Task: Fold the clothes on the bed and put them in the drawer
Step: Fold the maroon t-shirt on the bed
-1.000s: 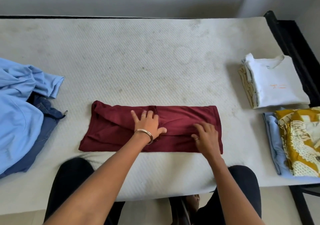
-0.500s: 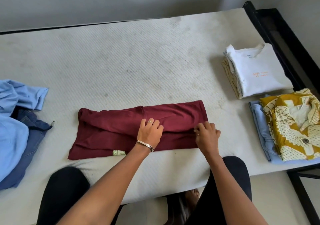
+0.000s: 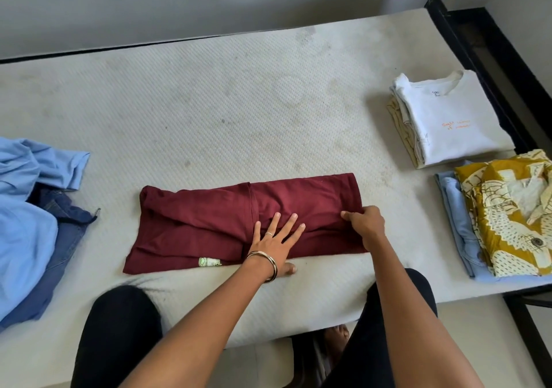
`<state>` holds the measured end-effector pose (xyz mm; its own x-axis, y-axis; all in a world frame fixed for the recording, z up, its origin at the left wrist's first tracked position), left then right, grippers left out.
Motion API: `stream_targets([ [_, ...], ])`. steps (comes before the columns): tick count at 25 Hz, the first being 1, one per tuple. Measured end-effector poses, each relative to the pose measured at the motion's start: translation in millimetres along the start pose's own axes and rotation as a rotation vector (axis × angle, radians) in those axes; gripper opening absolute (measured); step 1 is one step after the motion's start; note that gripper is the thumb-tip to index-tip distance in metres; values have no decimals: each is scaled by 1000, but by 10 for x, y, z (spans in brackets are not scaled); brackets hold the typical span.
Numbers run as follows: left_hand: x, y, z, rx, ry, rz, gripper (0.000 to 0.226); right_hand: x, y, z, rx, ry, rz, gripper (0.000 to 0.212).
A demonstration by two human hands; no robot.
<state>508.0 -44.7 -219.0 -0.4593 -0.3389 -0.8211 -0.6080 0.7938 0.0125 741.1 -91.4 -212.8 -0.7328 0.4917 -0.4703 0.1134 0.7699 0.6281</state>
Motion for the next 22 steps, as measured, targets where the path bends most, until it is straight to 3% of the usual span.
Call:
stream_targets([
  [2,-142,52,7,17,-27,-157,81,-66,73,-47,-14,60,141,28],
  [5,-547,150,-79,-185,-282,-877,38,-22,362,-314,-142,92,133,33],
  [7,-740,154,-135,-313,-155,-1493,43,130,668,-686,-385,80,-11,33],
  [9,-858,182,-172,-354,48,-1907,66,408,894,-1083,-613,345,-186,31],
  [11,-915,333,-276,-422,60,-1940,71,619,927,-1344,-595,791,-274,32],
  [12,-875,446,-311,-505,5,-1852,67,625,924,-1385,-518,934,-220,30],
  [13,-799,571,-366,-599,-58,-1746,66,587,925,-1373,-449,978,-113,28],
  [15,-647,811,-456,-687,-159,-1741,61,497,909,-1269,-405,821,63,26],
  [18,-562,1227,-674,-707,-309,-1739,40,545,832,-1135,-347,541,109,22],
  [21,-508,1709,-1024,-678,-504,-1712,11,829,701,-1117,-248,515,97,19],
  [22,-432,1910,-1168,-688,-552,-1686,12,962,675,-1123,-225,520,78,18],
])
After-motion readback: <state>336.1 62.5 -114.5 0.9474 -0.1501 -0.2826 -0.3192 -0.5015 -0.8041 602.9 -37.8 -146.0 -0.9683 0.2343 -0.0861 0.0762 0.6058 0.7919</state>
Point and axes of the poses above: each hand's wrist, its own z-axis towards the middle knuckle, its own x-axis out of the palm, y = z × x, the point moved 4 cm from there along z, towards the middle knuckle, and after that the axes turned 13 degrees about z, right-handed, at the moved point
